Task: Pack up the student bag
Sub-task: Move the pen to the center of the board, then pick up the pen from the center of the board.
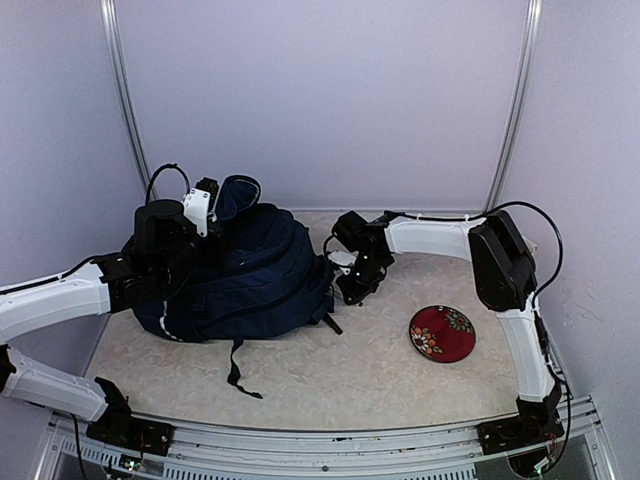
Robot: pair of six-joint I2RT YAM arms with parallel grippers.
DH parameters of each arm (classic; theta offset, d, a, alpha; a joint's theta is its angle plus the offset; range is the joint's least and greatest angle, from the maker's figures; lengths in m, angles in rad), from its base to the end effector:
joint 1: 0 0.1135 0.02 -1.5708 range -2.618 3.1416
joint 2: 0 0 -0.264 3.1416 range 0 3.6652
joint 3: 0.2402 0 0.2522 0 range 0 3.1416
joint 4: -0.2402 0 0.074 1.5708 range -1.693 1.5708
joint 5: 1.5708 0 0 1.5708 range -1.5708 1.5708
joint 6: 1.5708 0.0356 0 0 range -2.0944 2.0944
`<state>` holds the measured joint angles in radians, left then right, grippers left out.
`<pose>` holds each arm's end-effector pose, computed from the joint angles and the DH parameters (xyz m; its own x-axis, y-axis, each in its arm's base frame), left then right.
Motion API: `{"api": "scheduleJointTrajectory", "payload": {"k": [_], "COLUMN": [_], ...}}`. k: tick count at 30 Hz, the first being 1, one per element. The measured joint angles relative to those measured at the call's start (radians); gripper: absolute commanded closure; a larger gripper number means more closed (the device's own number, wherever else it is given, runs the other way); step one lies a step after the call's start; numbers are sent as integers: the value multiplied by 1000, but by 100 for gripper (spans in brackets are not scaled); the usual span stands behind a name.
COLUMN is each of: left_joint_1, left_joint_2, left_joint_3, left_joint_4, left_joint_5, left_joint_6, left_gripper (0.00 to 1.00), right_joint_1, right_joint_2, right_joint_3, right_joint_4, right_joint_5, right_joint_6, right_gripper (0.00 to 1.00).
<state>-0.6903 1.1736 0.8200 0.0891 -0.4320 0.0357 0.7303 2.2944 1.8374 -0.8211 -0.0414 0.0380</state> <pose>0.2185 -0.1611 0.3006 -0.1919 0.2005 -0.9607 0.2737 0.9510 0.1438 0.3512 0.3164 0.1522 -0.7384 -0.6103 -0.2868 -0.6478 0.7601 0.0506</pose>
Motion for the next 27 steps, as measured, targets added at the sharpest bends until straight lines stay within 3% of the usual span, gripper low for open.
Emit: {"api": "scheduleJointTrajectory", "payload": {"k": [4,9,11,15,17,21,27], "left_joint_1": [0,1,3,5,5,5,5], "left_joint_2": [0,0,0,0,0,0,-1], "left_joint_3": [0,0,0,0,0,0,1], "left_joint_4": [0,0,0,0,0,0,0], "left_joint_5": [1,0,0,1,2,3,3], "left_joint_6": [0,0,0,0,0,0,0], "left_gripper": [100,100,100,100,100,100,100], "right_joint_1": [-1,8,21,67,84,100,100], "right_joint_2": [-29,-171,-231,-347,-382,-369,-225], "right_joint_3": [-55,-282,-370,-536,-579,-551,-343], "right_joint_4": [35,99,104,101,88,41,-35], "right_joint_5": [14,19,17,-43,-68,-64,15], "right_joint_6": [16,76,107,164,191,220,227], "right_gripper": [86,89,81,55,51,52,59]}}
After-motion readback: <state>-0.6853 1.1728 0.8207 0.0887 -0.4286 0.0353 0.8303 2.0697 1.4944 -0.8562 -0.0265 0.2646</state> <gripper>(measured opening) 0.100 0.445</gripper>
